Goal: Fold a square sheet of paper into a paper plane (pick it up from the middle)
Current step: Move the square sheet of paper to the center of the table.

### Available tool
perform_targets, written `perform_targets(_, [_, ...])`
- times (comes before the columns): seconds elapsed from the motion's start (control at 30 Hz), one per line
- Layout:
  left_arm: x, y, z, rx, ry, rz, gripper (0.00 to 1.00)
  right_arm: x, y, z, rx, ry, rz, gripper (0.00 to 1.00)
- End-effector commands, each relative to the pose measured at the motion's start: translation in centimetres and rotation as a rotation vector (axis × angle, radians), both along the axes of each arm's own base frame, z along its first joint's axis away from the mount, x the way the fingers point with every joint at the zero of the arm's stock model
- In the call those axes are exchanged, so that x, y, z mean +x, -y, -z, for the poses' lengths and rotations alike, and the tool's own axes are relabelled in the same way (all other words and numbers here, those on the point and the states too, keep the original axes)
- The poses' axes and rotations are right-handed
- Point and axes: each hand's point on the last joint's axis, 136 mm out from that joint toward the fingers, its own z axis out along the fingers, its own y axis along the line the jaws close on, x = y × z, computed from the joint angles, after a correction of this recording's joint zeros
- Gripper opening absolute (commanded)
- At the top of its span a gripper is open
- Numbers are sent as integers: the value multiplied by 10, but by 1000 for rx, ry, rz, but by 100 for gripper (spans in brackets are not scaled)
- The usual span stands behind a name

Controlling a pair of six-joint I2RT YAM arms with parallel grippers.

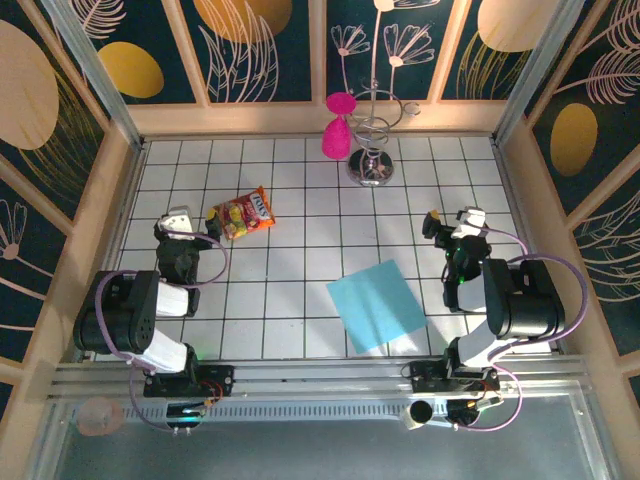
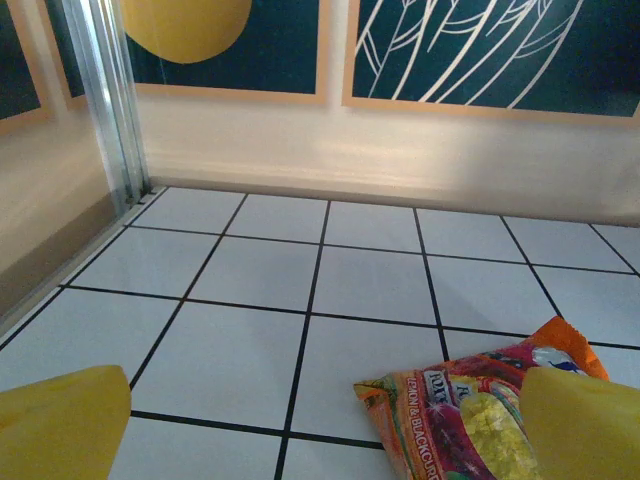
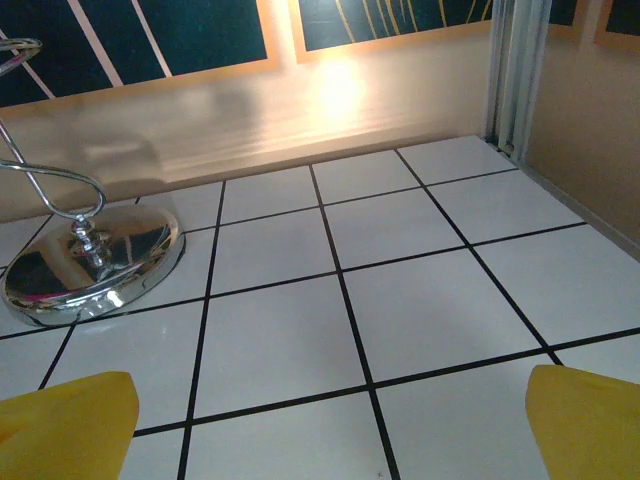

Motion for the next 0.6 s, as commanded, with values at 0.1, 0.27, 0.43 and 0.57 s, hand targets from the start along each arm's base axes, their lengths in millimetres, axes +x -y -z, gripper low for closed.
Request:
perform_targets(0.1, [0, -1, 0, 5, 5, 4, 99, -1, -2, -6, -12, 29, -8, 99])
perform_targets(0.27, [0, -1, 0, 5, 4, 4, 99, -1, -2, -6, -12, 30, -8, 99])
perform_targets(0.43, [1, -1, 0, 3, 0, 4, 99, 0, -3, -6, -12, 29, -10, 99])
perform_targets(0.57, [1, -2, 0, 3, 1, 2, 99, 0, -2, -6, -11, 30, -9, 99])
